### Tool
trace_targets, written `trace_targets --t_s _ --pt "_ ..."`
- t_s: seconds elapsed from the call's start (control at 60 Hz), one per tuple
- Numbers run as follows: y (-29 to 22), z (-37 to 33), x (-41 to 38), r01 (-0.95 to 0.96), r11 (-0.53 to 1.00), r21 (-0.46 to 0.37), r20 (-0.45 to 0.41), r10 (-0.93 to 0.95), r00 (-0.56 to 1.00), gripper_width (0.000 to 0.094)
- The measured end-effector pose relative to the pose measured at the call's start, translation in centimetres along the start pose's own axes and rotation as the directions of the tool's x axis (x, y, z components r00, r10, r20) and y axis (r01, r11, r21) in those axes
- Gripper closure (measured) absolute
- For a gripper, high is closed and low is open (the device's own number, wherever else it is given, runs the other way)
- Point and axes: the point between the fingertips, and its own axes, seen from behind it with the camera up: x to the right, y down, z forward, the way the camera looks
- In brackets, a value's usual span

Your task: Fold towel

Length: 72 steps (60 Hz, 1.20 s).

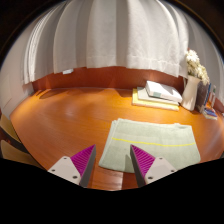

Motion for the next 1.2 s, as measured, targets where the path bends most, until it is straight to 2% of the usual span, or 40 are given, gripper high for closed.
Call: trace_targets --t_s 0.117,0.217,0.283,0.3,0.383,0.45,0.55,0.617,0.8,0.883,0.967,1.017,1.117,1.15,1.2 --pt "-0.3 5.2 -1.6 0.023 0.998 -0.051 -0.017 -0.024 1.000 0.0284" --pt "0.4 7.9 -2.6 0.037 0.994 -0.107 -0.039 -0.041 0.998 0.0368" --pt "-0.9 8.3 -3.9 0.036 0.996 -0.084 -0.068 -0.042 0.997 0.0526" --pt "-0.5 7.9 -6.1 0.026 0.996 -0.089 -0.094 -0.034 0.995 0.0579" --pt "-0.1 7.4 -5.7 0.076 0.991 -0.105 -0.161 -0.093 0.983 0.0877" --pt "0.0 7.0 -6.4 0.140 0.981 -0.135 -0.165 -0.162 0.973 0.0902" --pt "0.2 7.5 -5.1 0.148 0.972 -0.181 -0.137 -0.174 0.975 0.0906" --pt "-1.6 6.4 -4.6 0.125 0.978 -0.167 -0.122 -0.146 0.982 0.0907" --pt "-7.9 -0.2 4.7 0.130 0.989 -0.064 -0.222 -0.141 0.965 0.0905" --pt "-8.5 -2.2 10.1 0.116 0.992 -0.051 -0.259 -0.125 0.958 0.0904" --pt "-6.7 -2.8 14.6 0.090 0.994 -0.065 -0.253 -0.104 0.962 0.0883" --pt "-5.1 -2.7 16.8 0.076 0.993 -0.089 -0.230 -0.094 0.969 0.0788" --pt "-2.2 -2.8 21.1 0.072 0.990 -0.120 -0.231 -0.099 0.968 0.0442" --pt "-1.5 -3.1 21.9 0.065 0.990 -0.124 -0.224 -0.092 0.970 0.0374" --pt "-0.7 -3.8 23.0 0.048 0.992 -0.121 -0.217 -0.073 0.973 0.0320"
